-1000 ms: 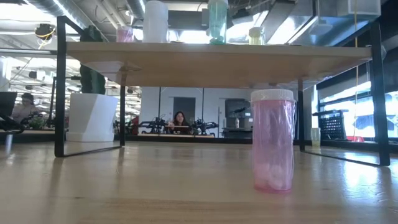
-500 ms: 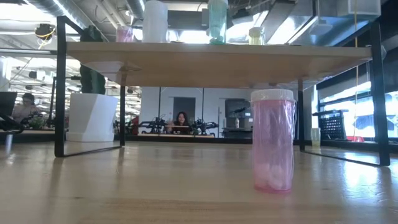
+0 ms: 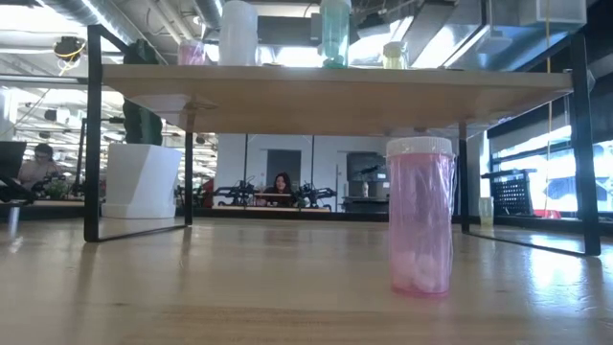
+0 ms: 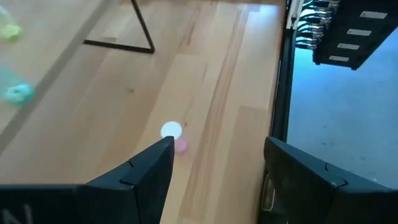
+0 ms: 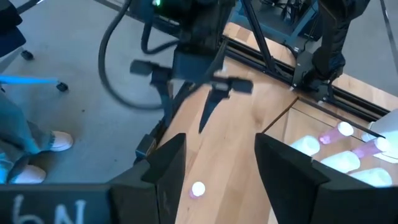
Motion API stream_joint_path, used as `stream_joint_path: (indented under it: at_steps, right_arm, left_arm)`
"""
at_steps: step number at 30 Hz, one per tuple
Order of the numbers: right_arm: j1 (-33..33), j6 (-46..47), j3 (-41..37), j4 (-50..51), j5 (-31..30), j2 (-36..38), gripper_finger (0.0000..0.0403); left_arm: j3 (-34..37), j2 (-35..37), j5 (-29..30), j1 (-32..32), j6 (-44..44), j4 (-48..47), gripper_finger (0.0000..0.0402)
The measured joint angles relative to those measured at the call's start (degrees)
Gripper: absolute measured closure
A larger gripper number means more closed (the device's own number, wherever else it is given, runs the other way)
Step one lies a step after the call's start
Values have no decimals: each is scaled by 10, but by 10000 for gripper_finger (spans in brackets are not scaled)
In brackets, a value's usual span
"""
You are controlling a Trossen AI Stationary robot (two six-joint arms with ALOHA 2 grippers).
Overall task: Pick and place medicine bottles onto shelf by color
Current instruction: Put the pink pill bottle on the shelf aligned with the other pink pill bottles
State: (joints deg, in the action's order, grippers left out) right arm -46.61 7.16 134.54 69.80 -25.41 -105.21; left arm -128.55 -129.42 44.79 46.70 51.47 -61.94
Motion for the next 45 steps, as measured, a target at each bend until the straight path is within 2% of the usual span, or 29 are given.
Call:
stream_joint_path:
  at_steps: [6, 11, 15, 23, 45]
  right_arm:
    - [0, -1, 0, 0, 0, 0, 211]
    - [0, -2, 0, 0, 0, 0, 211]
    - [0, 0, 0, 0, 1, 0, 211]
    - [0, 1, -1, -2, 1, 0, 211]
    - [0, 1, -1, -3, 0, 0, 211]
  left_arm:
    - [0, -15, -71, -38, -14, 14, 159]
    - [0, -23, -99, -62, -52, 26, 159]
    - [1, -32, -95, -72, -63, 22, 159]
    - [46, -35, -99, -74, -66, 79, 159]
    - [48, -35, -100, -74, -51, 89, 159]
